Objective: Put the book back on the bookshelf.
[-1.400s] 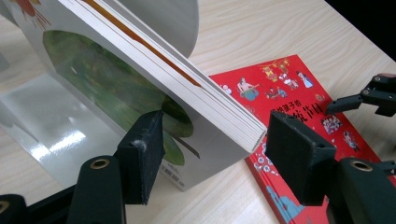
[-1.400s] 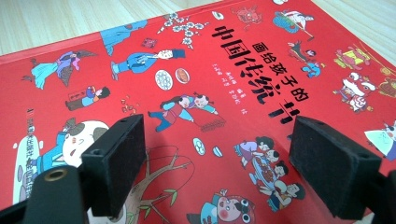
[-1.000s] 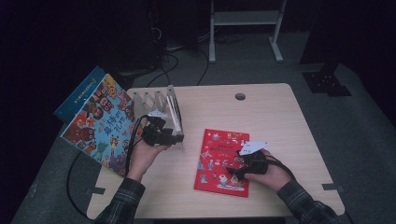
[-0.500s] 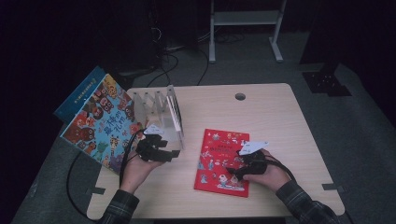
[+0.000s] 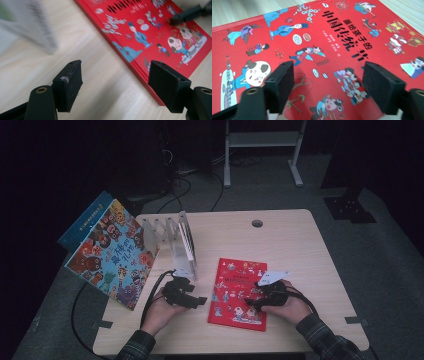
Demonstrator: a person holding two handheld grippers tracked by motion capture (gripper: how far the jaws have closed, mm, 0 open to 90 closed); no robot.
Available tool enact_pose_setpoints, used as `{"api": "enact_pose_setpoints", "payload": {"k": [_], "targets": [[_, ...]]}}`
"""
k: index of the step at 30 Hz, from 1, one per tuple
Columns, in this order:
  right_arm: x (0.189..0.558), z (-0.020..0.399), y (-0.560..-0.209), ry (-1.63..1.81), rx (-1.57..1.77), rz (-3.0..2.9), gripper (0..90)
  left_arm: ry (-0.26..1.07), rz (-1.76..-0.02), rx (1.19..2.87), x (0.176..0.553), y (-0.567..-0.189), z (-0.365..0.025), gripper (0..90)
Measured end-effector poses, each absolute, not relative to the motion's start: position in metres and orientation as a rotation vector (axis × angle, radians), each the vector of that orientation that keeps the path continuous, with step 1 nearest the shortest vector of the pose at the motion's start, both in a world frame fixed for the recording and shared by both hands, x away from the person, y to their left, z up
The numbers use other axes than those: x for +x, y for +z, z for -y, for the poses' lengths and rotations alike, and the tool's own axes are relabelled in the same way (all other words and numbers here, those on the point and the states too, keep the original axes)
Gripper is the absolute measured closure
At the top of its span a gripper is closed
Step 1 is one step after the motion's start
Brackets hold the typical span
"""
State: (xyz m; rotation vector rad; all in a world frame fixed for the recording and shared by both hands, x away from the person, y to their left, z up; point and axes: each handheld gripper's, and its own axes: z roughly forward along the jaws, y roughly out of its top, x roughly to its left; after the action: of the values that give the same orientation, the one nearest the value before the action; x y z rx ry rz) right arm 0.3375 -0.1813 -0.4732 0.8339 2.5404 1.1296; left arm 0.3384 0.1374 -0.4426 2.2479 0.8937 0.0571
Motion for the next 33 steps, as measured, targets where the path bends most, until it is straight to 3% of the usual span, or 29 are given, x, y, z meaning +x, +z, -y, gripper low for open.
{"api": "enact_pose_setpoints", "payload": {"k": [3,10,14,22,27,33], "targets": [[0.337,0.185,-0.470,1.134,0.879,-2.550,32.5,0.012,-0.864,2.274,0.339,-0.448,-0.125,24.5],[0.335,0.200,-0.464,1.159,0.991,-2.533,36.1,-0.090,-0.788,2.340,0.335,-0.459,-0.100,23.7],[0.333,0.210,-0.463,1.169,1.035,-2.522,36.3,-0.079,-0.768,2.360,0.332,-0.460,-0.096,21.5],[0.335,0.218,-0.465,1.140,1.051,-2.531,34.8,-0.202,-0.699,2.330,0.321,-0.462,-0.076,21.9],[0.336,0.222,-0.465,1.121,1.060,-2.540,35.2,-0.197,-0.632,2.369,0.313,-0.462,-0.059,21.0],[0.342,0.230,-0.464,1.096,1.106,-2.525,38.0,-0.150,-0.708,2.326,0.323,-0.460,-0.071,20.0]]}}
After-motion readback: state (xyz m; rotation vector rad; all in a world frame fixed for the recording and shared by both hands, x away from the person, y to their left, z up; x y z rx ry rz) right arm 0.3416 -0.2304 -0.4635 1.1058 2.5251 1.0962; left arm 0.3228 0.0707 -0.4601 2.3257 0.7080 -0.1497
